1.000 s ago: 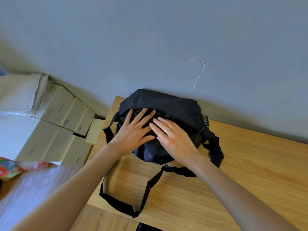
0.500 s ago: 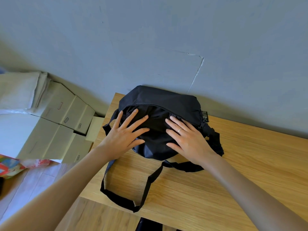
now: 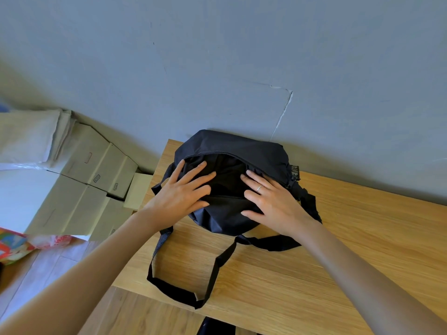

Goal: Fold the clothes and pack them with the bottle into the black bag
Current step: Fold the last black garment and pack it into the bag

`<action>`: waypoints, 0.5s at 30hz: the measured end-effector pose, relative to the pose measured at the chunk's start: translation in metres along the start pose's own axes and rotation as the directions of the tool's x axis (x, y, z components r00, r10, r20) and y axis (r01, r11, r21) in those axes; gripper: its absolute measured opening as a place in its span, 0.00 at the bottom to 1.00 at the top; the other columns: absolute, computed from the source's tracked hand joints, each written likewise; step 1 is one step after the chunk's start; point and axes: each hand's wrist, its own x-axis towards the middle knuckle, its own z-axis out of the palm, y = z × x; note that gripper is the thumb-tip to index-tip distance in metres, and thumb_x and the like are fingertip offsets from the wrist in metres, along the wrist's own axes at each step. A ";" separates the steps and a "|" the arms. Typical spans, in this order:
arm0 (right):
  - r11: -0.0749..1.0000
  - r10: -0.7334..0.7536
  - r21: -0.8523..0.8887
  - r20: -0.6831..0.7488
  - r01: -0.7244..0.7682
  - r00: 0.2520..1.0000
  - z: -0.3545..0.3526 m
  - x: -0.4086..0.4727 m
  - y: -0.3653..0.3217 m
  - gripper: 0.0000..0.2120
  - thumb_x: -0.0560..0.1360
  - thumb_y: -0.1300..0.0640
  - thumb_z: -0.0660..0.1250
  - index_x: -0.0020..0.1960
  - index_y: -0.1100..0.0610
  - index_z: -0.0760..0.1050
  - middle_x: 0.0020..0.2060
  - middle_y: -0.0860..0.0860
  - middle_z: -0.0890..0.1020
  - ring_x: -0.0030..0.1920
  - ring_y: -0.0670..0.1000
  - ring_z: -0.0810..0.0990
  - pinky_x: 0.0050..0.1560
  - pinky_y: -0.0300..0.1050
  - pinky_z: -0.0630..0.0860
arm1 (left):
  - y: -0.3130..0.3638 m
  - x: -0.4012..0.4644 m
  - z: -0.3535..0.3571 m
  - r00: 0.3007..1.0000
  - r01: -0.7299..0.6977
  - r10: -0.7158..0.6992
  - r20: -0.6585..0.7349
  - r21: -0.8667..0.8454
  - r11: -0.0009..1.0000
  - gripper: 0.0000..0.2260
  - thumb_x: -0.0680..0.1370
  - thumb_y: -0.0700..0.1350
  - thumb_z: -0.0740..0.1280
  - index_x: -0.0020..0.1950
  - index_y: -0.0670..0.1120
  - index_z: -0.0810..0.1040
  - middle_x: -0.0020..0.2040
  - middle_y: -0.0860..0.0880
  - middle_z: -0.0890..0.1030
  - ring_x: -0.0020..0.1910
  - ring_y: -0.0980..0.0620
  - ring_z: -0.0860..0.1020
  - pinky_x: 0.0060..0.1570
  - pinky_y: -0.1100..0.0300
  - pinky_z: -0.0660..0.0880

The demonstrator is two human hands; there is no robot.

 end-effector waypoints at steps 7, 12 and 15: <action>0.998 0.003 -0.067 0.028 -0.001 1.000 0.005 -0.009 0.002 0.30 0.76 0.43 0.63 0.74 0.53 0.62 0.74 0.51 0.61 0.76 0.50 0.54 0.73 0.48 0.53 | -0.003 -0.021 0.005 0.997 -0.030 0.028 0.074 0.025 0.999 0.11 0.76 0.54 0.60 0.56 0.52 0.71 0.75 0.45 0.62 0.75 0.41 0.56 0.70 0.42 0.57; 0.996 -0.001 -0.091 0.040 0.005 0.999 0.016 -0.012 0.006 0.27 0.78 0.44 0.59 0.74 0.52 0.61 0.76 0.50 0.56 0.76 0.49 0.49 0.75 0.48 0.51 | -0.001 -0.022 0.013 0.992 -0.034 0.027 0.121 0.060 0.998 0.13 0.76 0.54 0.60 0.57 0.51 0.70 0.74 0.43 0.62 0.74 0.40 0.57 0.68 0.41 0.57; 0.995 -0.006 -0.104 0.048 0.011 0.999 0.018 -0.014 0.006 0.28 0.78 0.44 0.58 0.75 0.52 0.59 0.76 0.50 0.54 0.77 0.49 0.47 0.75 0.48 0.50 | 0.000 -0.021 0.011 0.991 -0.030 0.019 0.134 0.083 0.996 0.14 0.76 0.55 0.61 0.58 0.50 0.71 0.74 0.43 0.64 0.74 0.40 0.58 0.68 0.41 0.58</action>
